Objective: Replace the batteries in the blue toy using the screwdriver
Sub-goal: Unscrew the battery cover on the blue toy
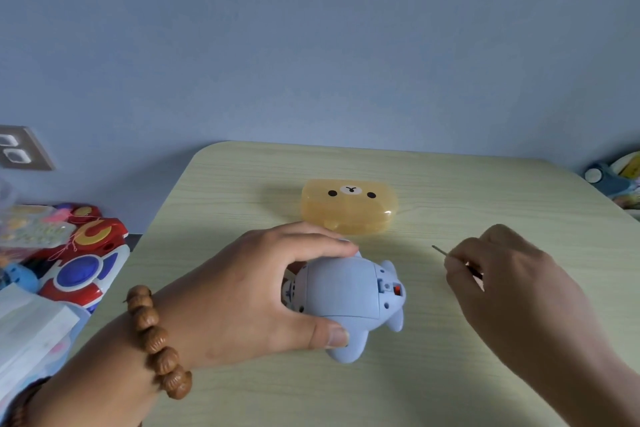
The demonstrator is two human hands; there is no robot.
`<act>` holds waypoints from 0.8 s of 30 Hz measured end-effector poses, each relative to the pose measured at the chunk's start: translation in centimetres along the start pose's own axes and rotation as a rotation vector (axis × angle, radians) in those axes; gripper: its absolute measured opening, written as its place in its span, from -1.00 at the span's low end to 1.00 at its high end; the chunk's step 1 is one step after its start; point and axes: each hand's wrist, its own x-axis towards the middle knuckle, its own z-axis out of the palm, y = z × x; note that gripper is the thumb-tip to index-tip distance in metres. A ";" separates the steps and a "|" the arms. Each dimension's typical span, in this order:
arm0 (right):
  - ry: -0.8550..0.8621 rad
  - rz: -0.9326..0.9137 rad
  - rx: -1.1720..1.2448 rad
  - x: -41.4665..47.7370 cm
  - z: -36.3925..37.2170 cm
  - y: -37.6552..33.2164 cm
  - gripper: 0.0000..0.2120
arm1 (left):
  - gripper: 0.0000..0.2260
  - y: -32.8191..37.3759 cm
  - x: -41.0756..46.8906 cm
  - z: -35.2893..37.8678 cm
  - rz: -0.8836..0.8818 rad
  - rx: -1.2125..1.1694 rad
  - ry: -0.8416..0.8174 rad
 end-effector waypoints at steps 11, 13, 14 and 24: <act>0.058 0.002 0.225 0.1 1.4 0.4 -0.77 | -0.35 -0.2 -0.1 0.1 0.007 -0.031 0.008; 0.083 -0.010 0.218 -0.1 1.6 0.5 -0.77 | -0.35 -0.3 -0.2 0.1 0.007 -0.034 0.008; 0.091 -0.016 0.209 -0.2 1.7 0.5 -0.77 | -0.35 -0.2 -0.2 0.1 0.006 -0.035 0.007; 0.092 0.028 0.185 -0.6 2.0 0.3 -0.86 | -0.33 -0.1 -0.2 0.1 -0.014 -0.032 -0.003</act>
